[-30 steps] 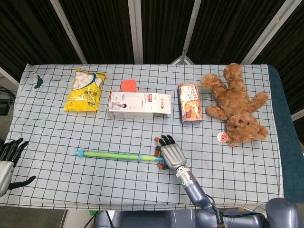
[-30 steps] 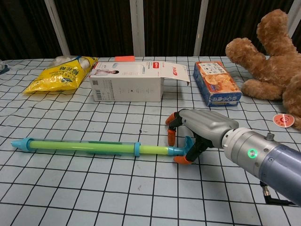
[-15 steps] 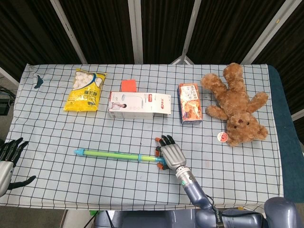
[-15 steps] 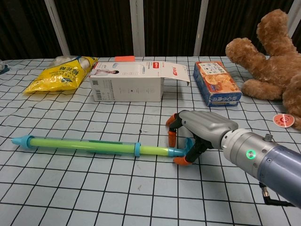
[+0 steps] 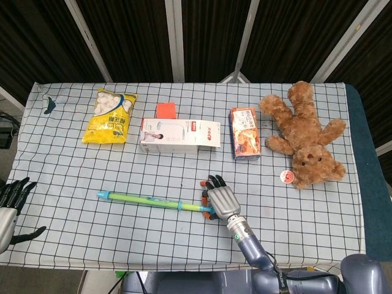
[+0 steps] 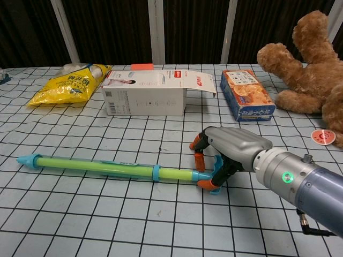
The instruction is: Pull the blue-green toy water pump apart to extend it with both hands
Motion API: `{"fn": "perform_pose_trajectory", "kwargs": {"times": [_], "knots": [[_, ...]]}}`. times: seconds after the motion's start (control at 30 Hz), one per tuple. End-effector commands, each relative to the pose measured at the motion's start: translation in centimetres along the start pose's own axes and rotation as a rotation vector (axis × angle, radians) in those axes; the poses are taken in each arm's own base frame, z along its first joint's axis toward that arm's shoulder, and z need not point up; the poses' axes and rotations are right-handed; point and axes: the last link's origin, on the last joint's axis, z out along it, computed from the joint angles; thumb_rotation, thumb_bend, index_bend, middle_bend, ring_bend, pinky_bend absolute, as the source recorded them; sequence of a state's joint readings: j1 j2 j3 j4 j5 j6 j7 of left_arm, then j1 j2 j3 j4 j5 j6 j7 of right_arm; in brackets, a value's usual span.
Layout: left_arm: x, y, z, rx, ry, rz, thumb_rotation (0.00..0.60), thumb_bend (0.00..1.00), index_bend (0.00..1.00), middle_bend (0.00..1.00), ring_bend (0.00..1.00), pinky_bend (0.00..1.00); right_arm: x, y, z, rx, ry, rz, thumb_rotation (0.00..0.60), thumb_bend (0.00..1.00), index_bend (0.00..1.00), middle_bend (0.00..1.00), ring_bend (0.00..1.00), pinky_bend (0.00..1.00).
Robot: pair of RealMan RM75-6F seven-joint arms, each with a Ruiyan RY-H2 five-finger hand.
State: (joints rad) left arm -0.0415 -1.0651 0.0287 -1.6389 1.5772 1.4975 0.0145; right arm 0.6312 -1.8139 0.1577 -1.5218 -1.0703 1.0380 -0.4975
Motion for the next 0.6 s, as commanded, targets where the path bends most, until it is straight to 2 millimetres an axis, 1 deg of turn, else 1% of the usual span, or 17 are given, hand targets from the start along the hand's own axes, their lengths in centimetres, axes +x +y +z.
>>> {"fn": "perform_pose_trajectory", "kwargs": {"times": [0.03, 0.2, 0.33, 0.47, 0.6], "knots": [[-0.1, 0.1, 0.0, -0.002, -0.003, 0.002, 0.6, 0.09, 0.0, 0.0, 0.0, 0.0, 0.5, 0.2, -0.2, 0.004, 0.013, -0.005, 0.6, 0.35, 0.65, 0.24, 0.0, 0.0], [-0.2, 0.4, 0.3, -0.009, -0.009, 0.003, 0.6, 0.09, 0.0, 0.0, 0.0, 0.0, 1.9, 1.1, -0.7, -0.001, 0.04, -0.016, 0.6, 0.35, 0.65, 0.24, 0.0, 0.0], [-0.1, 1.0, 1.0, -0.016, -0.024, 0.009, 0.6, 0.09, 0.0, 0.0, 0.0, 0.0, 3.0, 2.1, -1.4, -0.011, 0.057, -0.028, 0.6, 0.35, 0.65, 0.24, 0.0, 0.0], [0.1, 2.2, 2.2, -0.036, -0.039, 0.029, 0.6, 0.09, 0.02, 0.0, 0.0, 0.0, 3.9, 3.2, -1.9, -0.038, 0.072, -0.025, 0.6, 0.35, 0.65, 0.24, 0.0, 0.0], [0.2, 3.7, 3.9, -0.061, -0.059, 0.048, 0.6, 0.11, 0.05, 0.0, 0.0, 0.0, 4.7, 4.4, -2.4, -0.066, 0.089, -0.017, 0.6, 0.35, 0.65, 0.24, 0.0, 0.0]]}}
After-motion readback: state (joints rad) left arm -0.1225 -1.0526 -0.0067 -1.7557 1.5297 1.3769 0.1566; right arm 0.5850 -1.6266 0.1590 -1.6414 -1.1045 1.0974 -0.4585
